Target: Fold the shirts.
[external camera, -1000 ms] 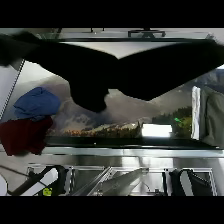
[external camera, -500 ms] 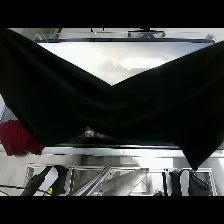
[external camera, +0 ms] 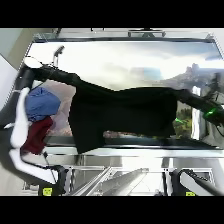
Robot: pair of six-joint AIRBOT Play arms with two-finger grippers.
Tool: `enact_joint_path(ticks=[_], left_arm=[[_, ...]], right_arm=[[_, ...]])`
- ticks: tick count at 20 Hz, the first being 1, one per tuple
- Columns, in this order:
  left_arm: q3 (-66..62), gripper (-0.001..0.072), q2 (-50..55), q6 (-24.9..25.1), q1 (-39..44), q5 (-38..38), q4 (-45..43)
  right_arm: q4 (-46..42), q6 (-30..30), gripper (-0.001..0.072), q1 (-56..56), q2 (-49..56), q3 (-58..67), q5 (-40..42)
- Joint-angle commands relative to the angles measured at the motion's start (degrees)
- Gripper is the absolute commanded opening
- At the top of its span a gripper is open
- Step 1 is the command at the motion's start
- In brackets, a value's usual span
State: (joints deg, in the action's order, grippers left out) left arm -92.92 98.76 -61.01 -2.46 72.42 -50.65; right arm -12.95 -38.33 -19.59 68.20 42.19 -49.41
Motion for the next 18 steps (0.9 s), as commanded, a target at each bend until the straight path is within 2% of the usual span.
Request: enact_joint_path(ticks=[1, 3, 4, 5, 6, 9, 11, 13, 15, 18], left_arm=[[-12.81, 0.0019, 16.96, -4.59, -0.37, 5.9, -3.56], [-19.8, 0.0023, 20.24, -5.57, -2.12, 9.44, -3.3], [-22.21, 0.0039, 20.81, -6.56, -3.1, 11.82, -3.32], [-24.17, 0.0264, 20.96, -7.87, -4.09, 14.4, -3.37], [-25.24, 0.0334, 20.57, -9.01, -5.27, 17.05, -3.34], [-19.32, 0.0334, 15.89, -9.16, -9.46, 21.75, -3.43], [-8.63, 0.0334, 10.84, -9.11, -12.74, 23.1, -3.45], [6.27, 0.0334, 4.44, -7.54, -16.28, 21.49, -4.02], [19.67, 0.0334, -0.74, -4.96, -19.56, 17.66, -4.2], [30.77, 0.0334, -3.8, -2.1, -22.53, 10.43, -4.17]], right_arm=[[5.7, 7.08, 0.0026, 2.69, 17.7, 4.74, 2.12], [5.66, 6.45, 0.0056, 2.6, 22.18, 11.37, -0.9], [5.4, 5.16, 0.0209, 2.25, 22.91, 14.01, -2.19], [4.48, 3.45, 0.0261, 1.64, 22.75, 16.39, -3.48], [2.67, 1.46, 0.0261, 0.59, 22.29, 18.8, -5.73], [-9.22, -7.37, 0.0261, -4.74, 18.8, 22.29, -12.48], [-18.47, -11.41, 0.0261, -9.27, 15.93, 22.12, -16.59], [-24.44, -12.92, 0.0261, -13.75, 13.33, 19.98, -20.41], [-25.4, -12.94, 0.0261, -17.68, 11.54, 16.81, -21.62], [-25.46, -12.85, 0.0261, -21.49, 10.25, 13.99, -22.91]])
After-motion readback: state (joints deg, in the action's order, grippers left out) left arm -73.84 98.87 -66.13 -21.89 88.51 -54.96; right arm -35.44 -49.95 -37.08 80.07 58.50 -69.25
